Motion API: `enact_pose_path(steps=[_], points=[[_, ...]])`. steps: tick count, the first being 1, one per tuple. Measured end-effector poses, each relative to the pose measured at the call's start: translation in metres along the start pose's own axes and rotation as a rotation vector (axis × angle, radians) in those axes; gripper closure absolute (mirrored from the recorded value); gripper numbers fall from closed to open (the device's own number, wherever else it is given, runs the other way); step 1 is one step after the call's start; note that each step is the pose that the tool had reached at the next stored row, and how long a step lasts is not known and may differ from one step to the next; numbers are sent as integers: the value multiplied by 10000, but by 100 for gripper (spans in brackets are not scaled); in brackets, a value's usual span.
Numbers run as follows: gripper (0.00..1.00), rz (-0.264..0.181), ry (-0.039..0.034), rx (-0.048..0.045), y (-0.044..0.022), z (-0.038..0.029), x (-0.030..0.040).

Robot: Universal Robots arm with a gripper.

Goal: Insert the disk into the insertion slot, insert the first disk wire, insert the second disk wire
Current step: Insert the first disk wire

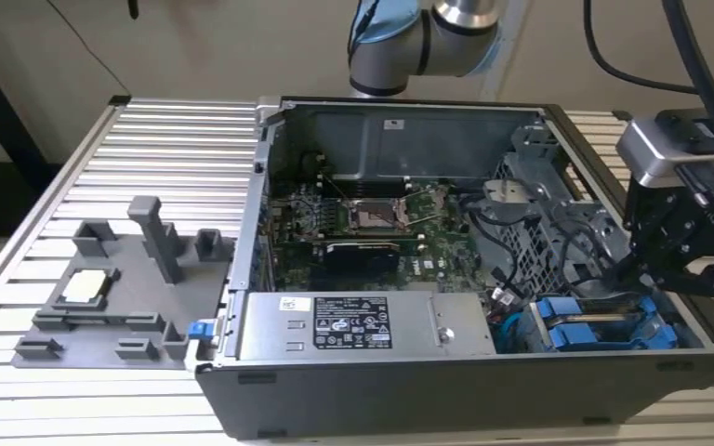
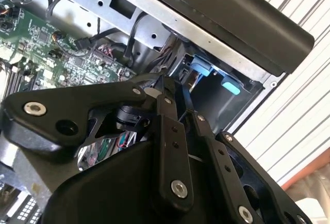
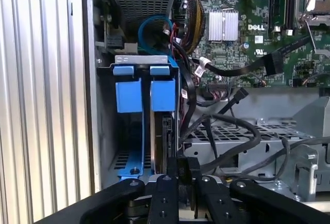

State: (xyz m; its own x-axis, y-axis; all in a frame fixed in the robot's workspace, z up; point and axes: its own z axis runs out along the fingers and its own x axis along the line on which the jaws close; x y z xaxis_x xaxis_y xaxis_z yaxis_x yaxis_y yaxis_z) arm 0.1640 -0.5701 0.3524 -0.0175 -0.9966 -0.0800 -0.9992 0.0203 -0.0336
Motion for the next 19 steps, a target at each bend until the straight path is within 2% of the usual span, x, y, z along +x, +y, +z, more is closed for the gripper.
enact_pose_path(steps=[6,19], points=[[81,145,2,11,-1,42,39],[81,146,5,1,-5,91,49]])
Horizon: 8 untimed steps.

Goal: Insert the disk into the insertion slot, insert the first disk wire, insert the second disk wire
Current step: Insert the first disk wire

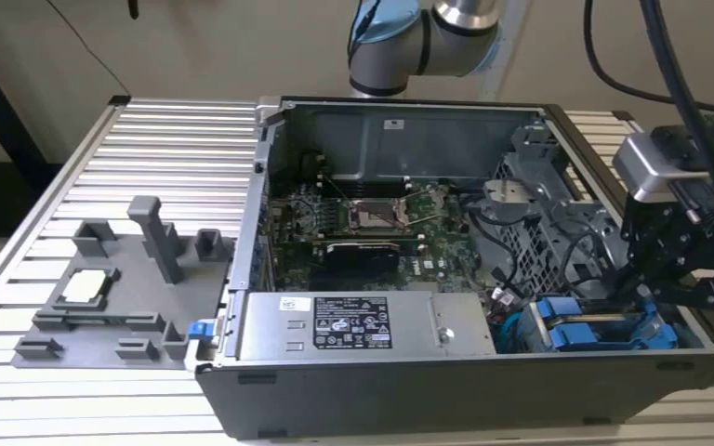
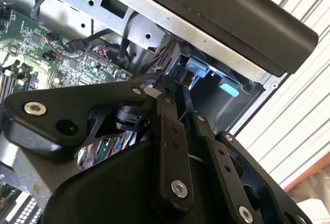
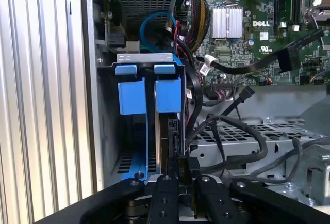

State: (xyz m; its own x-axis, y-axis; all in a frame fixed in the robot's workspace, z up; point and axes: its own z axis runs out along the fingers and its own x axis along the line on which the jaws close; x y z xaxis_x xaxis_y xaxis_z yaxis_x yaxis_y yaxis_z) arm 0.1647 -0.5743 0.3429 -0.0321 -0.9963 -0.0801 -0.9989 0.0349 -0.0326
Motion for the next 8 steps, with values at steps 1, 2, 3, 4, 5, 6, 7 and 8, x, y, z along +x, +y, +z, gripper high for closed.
enact_pose_path(steps=[1,2,3,4,5,6,7,8], points=[[81,0,0,0,0,3,0],[81,0,0,0,-1,6,1],[81,-1,0,0,-2,9,1],[81,0,0,0,-2,11,1],[81,0,0,0,-3,14,2],[81,0,0,-1,-3,17,2],[81,-1,0,0,-4,20,3],[81,-1,2,0,-4,22,3]])
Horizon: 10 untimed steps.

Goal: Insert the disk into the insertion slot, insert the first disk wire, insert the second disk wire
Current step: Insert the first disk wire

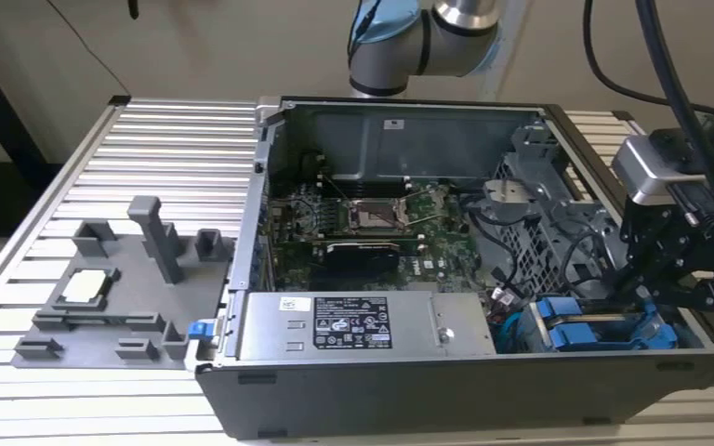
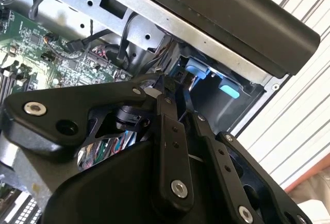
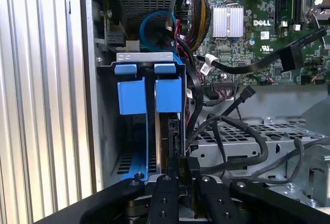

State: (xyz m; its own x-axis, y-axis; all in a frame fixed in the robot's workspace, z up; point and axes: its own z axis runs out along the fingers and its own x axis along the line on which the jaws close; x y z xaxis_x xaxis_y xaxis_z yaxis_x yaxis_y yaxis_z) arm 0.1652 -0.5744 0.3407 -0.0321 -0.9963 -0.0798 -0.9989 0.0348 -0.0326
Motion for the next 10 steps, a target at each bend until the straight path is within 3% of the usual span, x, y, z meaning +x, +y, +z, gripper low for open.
enact_pose_path(steps=[5,10], points=[[81,0,1,-13,-5,8,2],[81,10,-2,-163,-28,12,2]])
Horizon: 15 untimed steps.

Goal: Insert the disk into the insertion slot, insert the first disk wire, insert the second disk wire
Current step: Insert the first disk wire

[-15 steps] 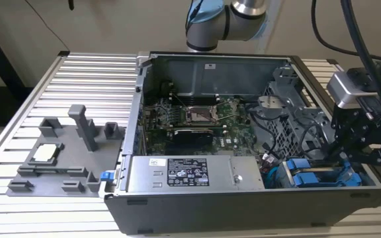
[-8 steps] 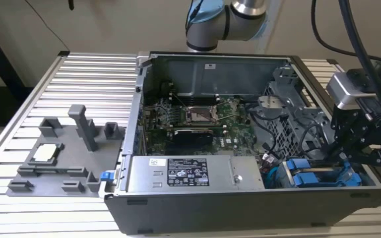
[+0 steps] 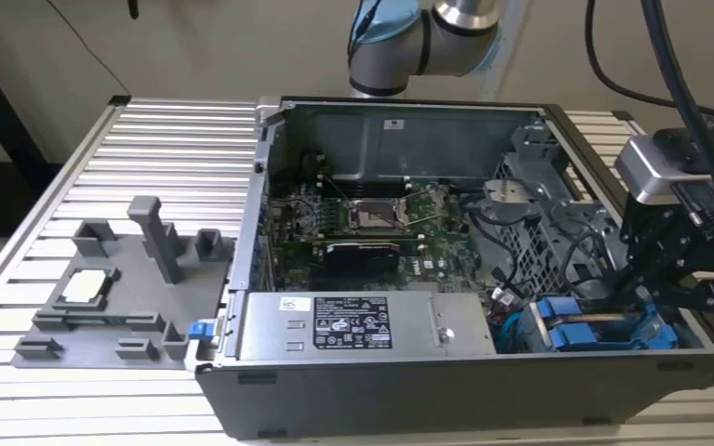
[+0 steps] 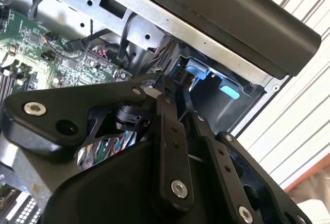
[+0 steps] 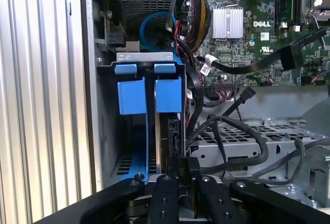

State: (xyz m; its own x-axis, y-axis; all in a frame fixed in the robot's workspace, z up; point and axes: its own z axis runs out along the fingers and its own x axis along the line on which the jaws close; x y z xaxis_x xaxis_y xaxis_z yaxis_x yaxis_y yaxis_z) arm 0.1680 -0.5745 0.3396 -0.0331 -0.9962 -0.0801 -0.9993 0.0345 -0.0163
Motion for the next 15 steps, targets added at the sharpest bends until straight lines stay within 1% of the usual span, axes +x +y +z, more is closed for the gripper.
enact_pose_path(steps=[3,7,11,15], points=[[81,6,10,-93,-10,-4,3],[81,9,9,-101,-11,5,4],[81,9,18,-106,-11,46,9],[81,9,10,-107,-11,58,9]])
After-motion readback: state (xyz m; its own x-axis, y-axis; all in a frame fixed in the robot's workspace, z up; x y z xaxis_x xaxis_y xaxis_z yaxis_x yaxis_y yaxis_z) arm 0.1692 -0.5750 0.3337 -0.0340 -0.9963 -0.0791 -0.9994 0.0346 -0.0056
